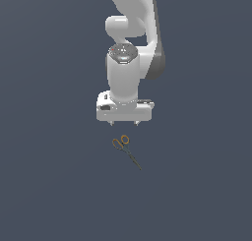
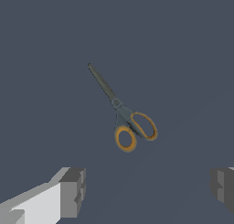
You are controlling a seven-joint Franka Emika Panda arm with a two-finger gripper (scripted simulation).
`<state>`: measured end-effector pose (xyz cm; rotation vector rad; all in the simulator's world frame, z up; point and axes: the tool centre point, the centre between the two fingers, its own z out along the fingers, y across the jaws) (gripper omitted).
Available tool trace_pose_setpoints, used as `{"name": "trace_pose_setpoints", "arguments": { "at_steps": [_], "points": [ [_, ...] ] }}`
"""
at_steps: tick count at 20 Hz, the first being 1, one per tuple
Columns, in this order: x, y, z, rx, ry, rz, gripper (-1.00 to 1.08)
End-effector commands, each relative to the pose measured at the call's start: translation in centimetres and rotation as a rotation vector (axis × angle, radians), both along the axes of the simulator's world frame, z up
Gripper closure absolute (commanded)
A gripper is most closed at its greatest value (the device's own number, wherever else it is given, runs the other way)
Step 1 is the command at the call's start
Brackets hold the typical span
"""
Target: Pick up the object and move it to a goal position.
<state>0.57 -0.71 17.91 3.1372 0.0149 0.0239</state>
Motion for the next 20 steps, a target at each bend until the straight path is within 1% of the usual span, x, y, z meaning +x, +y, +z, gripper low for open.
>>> {"name": "trace_pose_setpoints", "arguments": {
  "at_steps": [1,4,8,11,15,20],
  "points": [
    [0.0,0.0,0.0,0.0,0.0,0.0,-0.92],
    [0.0,0.5,-0.1,0.002,0.0,0.012,-0.92],
    [-0.2,2.4,-0.2,0.012,0.001,0.056,-0.92],
    [-0.4,3.2,-0.2,0.017,0.002,0.072,-0.92],
    [-0.3,3.1,-0.3,0.016,0.002,0.071,-0.92],
    [0.3,3.0,-1.1,0.013,0.003,0.098,-0.92]
  ]
}}
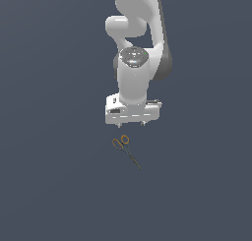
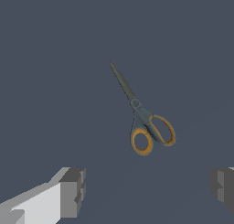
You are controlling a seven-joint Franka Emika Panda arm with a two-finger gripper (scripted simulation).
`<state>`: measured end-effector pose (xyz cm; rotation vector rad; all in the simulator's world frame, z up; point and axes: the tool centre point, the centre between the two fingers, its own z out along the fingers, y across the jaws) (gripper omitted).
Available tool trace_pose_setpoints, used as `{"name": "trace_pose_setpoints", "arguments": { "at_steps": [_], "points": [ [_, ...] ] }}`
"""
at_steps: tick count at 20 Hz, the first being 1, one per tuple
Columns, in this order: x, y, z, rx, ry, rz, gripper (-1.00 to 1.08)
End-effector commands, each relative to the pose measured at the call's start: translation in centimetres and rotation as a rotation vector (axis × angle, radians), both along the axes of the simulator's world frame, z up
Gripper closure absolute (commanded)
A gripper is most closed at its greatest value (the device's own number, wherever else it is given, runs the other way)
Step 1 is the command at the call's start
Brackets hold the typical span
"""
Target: Pick up the object and move it to a goal position.
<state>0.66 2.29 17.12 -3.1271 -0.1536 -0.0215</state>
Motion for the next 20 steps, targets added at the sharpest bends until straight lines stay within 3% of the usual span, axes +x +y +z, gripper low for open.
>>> {"name": "trace_pose_setpoints", "arguments": {
  "at_steps": [1,20],
  "points": [
    [0.4,-0.1,-0.6,-0.002,0.001,0.018,-0.92],
    [5.4,-1.9,-10.2,-0.013,0.011,0.278,-0.92]
  ]
}}
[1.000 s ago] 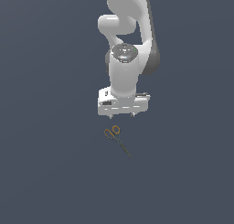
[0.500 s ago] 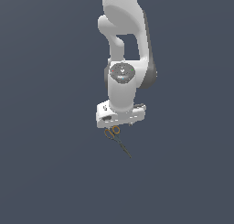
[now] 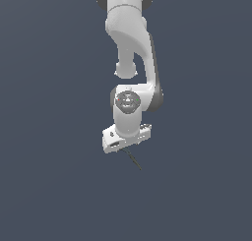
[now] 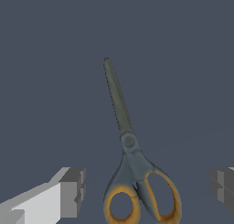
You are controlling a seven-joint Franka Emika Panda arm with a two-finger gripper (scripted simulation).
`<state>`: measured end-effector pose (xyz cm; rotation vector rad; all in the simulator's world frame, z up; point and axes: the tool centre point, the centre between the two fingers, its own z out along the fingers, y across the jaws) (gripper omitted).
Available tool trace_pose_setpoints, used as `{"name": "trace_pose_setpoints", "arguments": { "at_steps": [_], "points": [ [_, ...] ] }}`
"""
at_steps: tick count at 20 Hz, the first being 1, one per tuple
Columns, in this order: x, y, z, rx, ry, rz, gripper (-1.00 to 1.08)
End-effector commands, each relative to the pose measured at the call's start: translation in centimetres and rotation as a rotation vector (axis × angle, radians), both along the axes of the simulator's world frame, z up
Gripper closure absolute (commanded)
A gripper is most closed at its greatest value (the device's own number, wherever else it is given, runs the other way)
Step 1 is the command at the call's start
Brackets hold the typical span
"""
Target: Pick up the object and move it to a goal position.
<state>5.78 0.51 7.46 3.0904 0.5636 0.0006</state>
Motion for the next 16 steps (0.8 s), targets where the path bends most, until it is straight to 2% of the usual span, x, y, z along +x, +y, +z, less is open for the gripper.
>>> {"name": "trace_pose_setpoints", "arguments": {
  "at_steps": [1,11,16],
  "points": [
    [0.4,-0.1,-0.8,0.0,0.0,0.023,-0.92],
    [0.6,-0.3,-1.9,0.0,0.001,0.039,-0.92],
    [0.5,-0.3,-3.9,0.0,0.001,0.041,-0.92]
  ]
}}
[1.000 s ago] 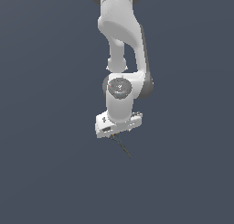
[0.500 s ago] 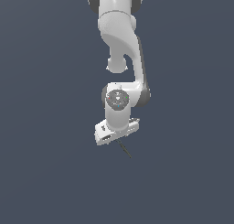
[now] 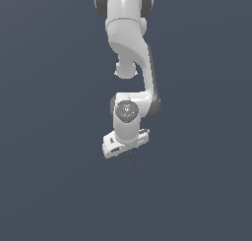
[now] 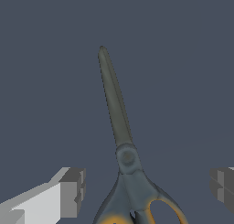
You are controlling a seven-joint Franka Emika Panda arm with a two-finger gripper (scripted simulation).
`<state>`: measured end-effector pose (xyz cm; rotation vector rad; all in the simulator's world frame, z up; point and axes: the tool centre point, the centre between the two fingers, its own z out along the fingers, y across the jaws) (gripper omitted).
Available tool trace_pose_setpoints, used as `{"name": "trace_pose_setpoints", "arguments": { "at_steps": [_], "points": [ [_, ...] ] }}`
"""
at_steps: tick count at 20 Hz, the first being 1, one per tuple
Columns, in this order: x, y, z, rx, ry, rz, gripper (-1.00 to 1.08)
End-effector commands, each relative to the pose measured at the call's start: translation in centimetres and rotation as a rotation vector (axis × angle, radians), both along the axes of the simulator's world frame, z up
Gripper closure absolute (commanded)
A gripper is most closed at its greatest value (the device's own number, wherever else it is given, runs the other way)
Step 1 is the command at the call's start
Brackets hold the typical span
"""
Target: Pick up the object and move it to a goal position.
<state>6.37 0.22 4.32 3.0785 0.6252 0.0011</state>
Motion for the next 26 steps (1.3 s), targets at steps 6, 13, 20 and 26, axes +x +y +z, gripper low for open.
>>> {"name": "trace_pose_setpoints", "arguments": {
  "at_steps": [6,13,20,26],
  "points": [
    [-0.1,0.0,-3.3,0.0,0.001,0.003,-0.92],
    [0.0,0.0,-3.5,0.0,0.001,0.003,1.08],
    [0.0,0.0,-3.5,0.0,0.001,0.003,1.08],
    [-0.1,-0.7,-2.8,0.0,0.001,0.003,1.08]
  ]
}}
